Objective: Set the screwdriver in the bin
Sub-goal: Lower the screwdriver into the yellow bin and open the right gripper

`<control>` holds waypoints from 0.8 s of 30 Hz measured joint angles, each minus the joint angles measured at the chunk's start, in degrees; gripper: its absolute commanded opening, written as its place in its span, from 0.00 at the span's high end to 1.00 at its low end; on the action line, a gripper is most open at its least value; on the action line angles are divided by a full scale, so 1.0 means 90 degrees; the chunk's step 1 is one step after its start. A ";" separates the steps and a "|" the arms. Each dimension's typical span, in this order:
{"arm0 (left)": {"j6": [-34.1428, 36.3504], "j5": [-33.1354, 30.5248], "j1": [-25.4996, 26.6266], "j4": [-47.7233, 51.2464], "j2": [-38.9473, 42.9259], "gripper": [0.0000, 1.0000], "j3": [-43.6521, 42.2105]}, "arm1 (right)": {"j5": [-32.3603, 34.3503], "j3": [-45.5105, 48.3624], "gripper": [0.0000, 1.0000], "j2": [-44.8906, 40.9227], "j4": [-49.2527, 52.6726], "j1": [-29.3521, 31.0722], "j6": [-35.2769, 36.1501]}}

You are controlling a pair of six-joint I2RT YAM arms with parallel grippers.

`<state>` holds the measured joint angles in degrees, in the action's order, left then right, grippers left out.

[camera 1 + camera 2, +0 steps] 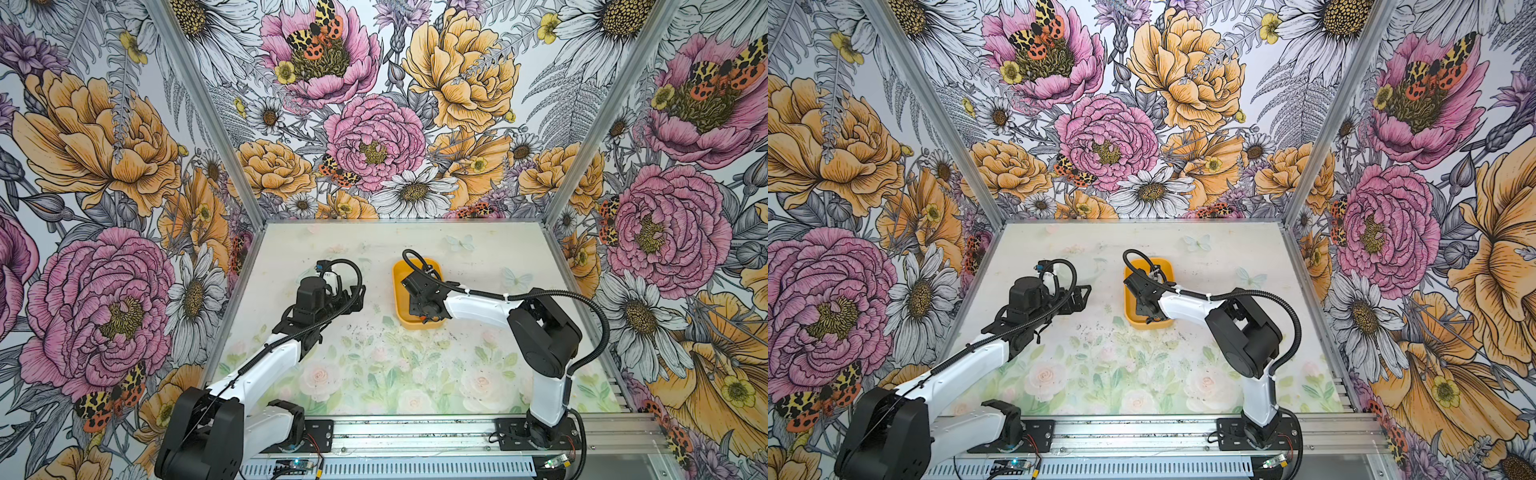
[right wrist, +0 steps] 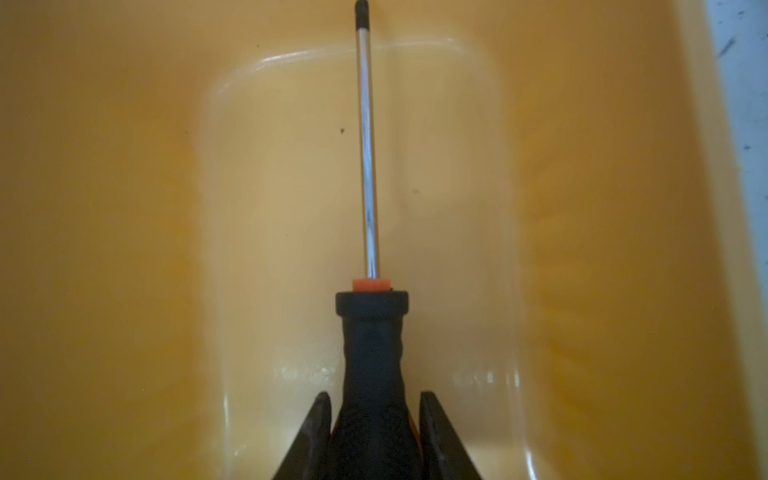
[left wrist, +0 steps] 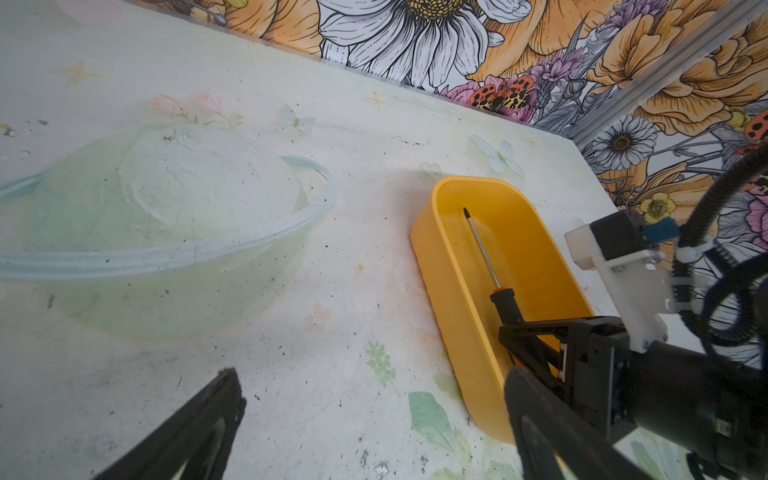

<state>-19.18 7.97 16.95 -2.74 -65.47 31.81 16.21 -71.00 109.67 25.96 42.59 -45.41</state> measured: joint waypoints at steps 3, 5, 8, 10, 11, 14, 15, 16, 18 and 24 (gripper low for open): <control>0.0000 0.0022 0.0000 -0.0002 -0.0002 0.01 0.0000 | -0.0046 -0.0007 0.72 0.0000 0.0000 -0.0032 0.0002; 0.0000 0.0034 0.0000 0.0000 -0.0002 0.01 0.0000 | -0.0066 -0.0010 0.68 0.0000 0.0000 -0.0032 0.0005; 0.0000 0.0036 0.0000 0.0000 -0.0002 0.01 0.0000 | -0.0100 -0.0010 0.63 0.0000 0.0000 -0.0032 0.0049; 0.0002 0.0036 0.0000 0.0000 -0.0002 0.01 0.0000 | -0.0114 -0.0010 0.60 0.0000 -0.0002 -0.0032 0.0061; 0.0000 0.0036 0.0000 0.0000 -0.0002 0.01 0.0000 | -0.0114 -0.0012 0.59 0.0000 -0.0002 -0.0032 0.0073; 0.0000 0.0039 0.0000 0.0000 -0.0002 0.01 0.0000 | -0.0114 -0.0012 0.56 0.0000 -0.0002 -0.0032 0.0126; 0.0000 0.0041 0.0000 0.0000 -0.0002 0.01 0.0000 | -0.0114 -0.0012 0.55 -0.0002 0.0000 -0.0034 0.0141; 0.0000 0.0046 0.0000 0.0002 -0.0002 0.01 0.0000 | -0.0112 -0.0012 0.53 -0.0005 0.0000 -0.0034 0.0153; 0.0002 0.0056 0.0000 0.0019 0.0000 0.01 0.0000 | -0.0114 -0.0012 0.50 -0.0019 0.0022 -0.0034 0.0189; 0.0000 0.0056 0.0000 0.0112 0.0015 0.01 0.0000 | -0.0112 -0.0022 0.48 -0.0308 0.0206 -0.0075 0.0384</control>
<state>-19.18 8.47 16.95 -1.74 -65.34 31.81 15.20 -71.20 106.89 27.81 41.91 -41.95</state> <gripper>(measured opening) 0.988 0.521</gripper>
